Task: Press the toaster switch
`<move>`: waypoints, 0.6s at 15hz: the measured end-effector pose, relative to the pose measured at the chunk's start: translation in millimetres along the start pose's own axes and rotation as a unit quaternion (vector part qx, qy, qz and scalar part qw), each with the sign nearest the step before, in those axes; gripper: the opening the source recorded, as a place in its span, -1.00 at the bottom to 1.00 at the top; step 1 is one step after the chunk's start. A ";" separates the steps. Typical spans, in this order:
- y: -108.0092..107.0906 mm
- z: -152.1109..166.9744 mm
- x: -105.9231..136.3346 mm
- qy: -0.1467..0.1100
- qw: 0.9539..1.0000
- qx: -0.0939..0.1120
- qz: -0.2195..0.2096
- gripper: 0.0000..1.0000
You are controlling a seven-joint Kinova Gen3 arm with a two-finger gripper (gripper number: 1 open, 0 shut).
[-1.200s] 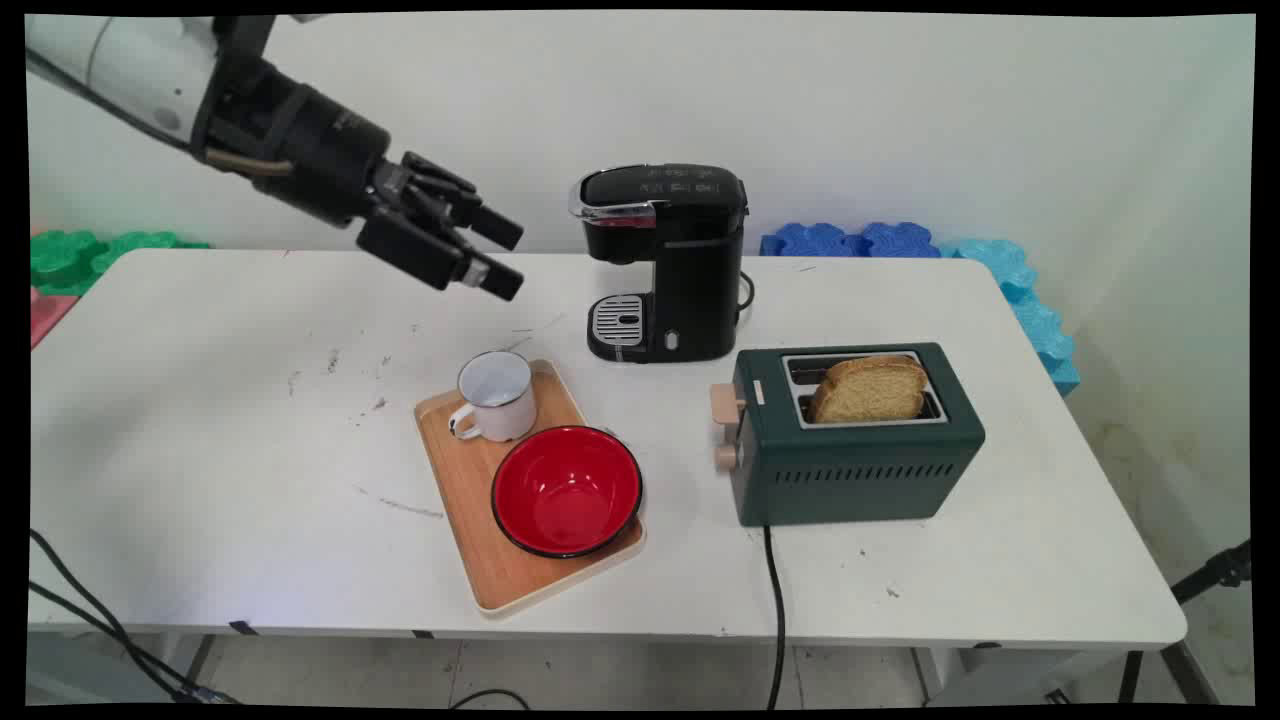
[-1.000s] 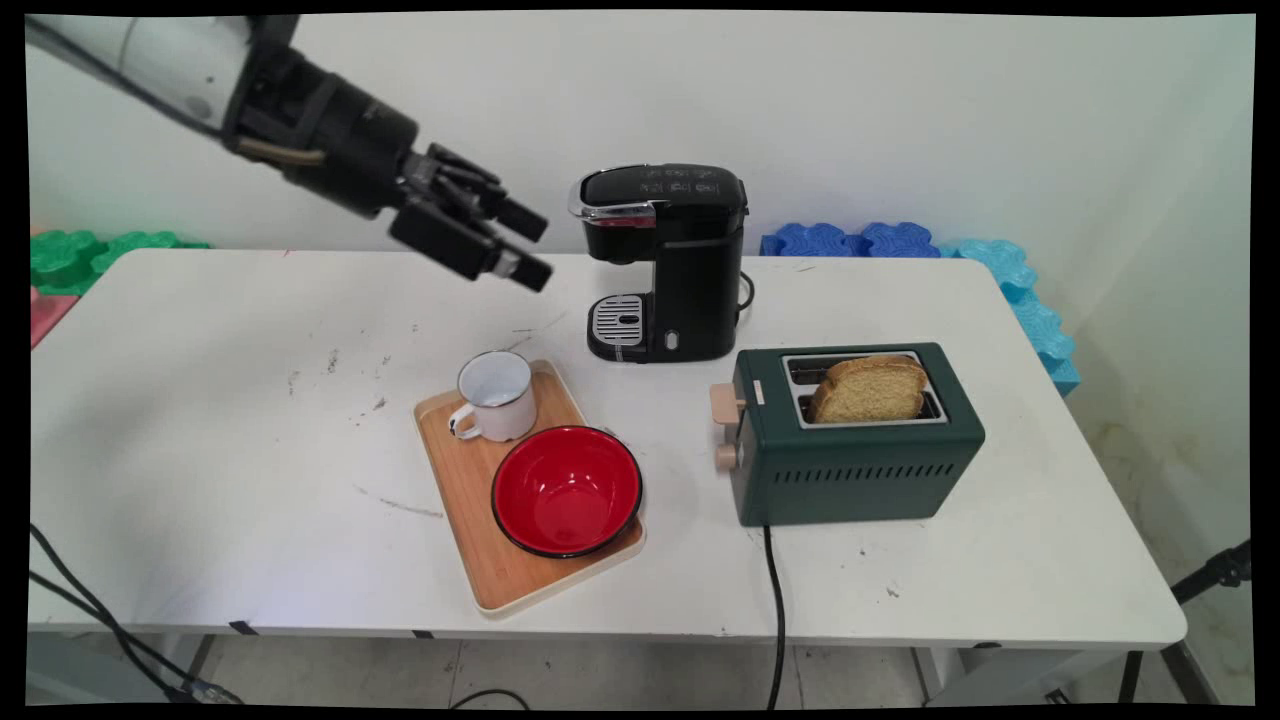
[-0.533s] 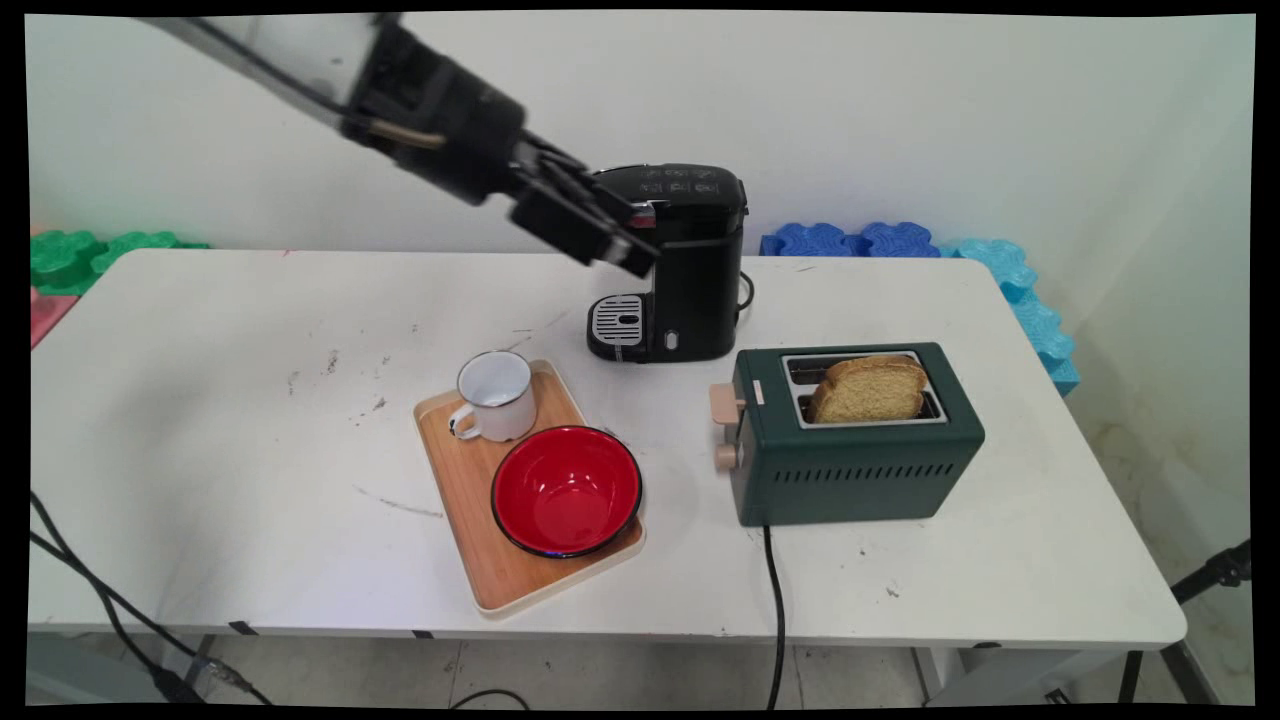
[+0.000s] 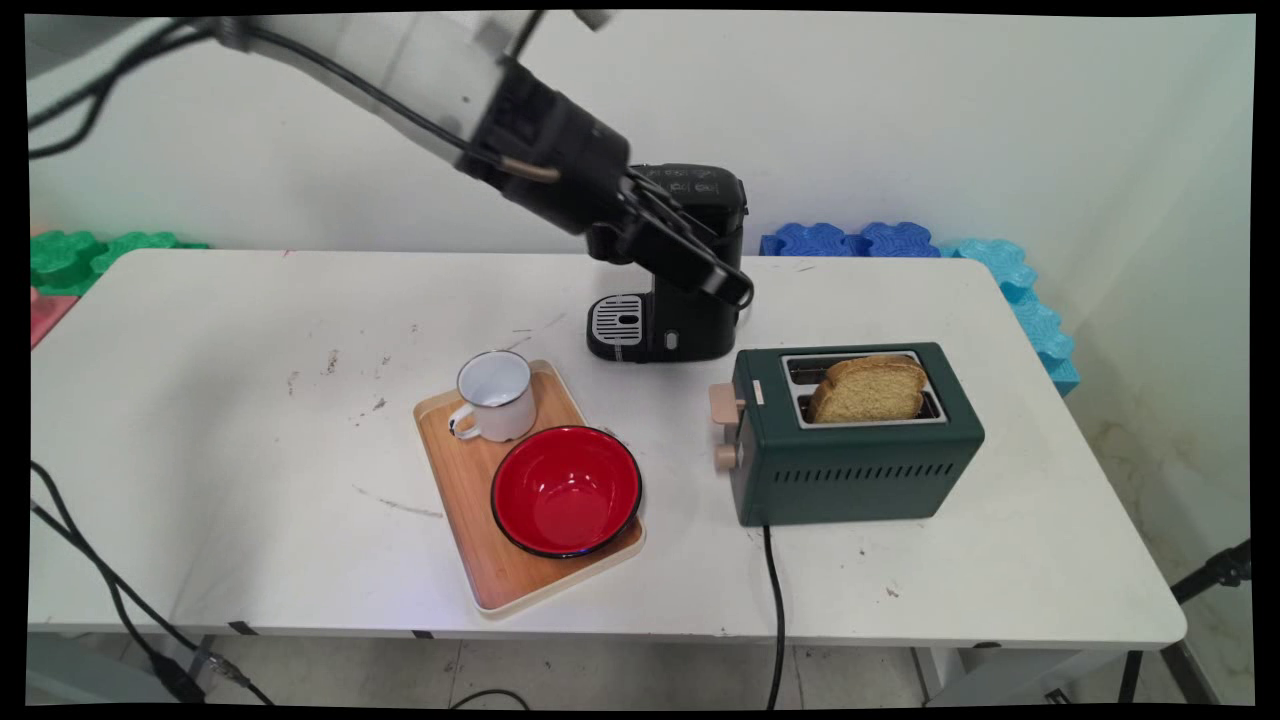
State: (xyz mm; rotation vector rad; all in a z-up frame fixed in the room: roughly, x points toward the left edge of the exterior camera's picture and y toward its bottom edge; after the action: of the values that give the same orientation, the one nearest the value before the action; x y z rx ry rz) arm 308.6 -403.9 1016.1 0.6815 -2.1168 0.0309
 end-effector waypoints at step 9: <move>0.8 50.4 -18.8 -0.014 1.000 -0.005 0.005 -1.00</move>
State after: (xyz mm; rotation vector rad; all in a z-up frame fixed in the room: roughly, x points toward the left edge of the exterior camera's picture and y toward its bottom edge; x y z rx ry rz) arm 279.0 -408.0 971.3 0.6694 -2.1463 0.0158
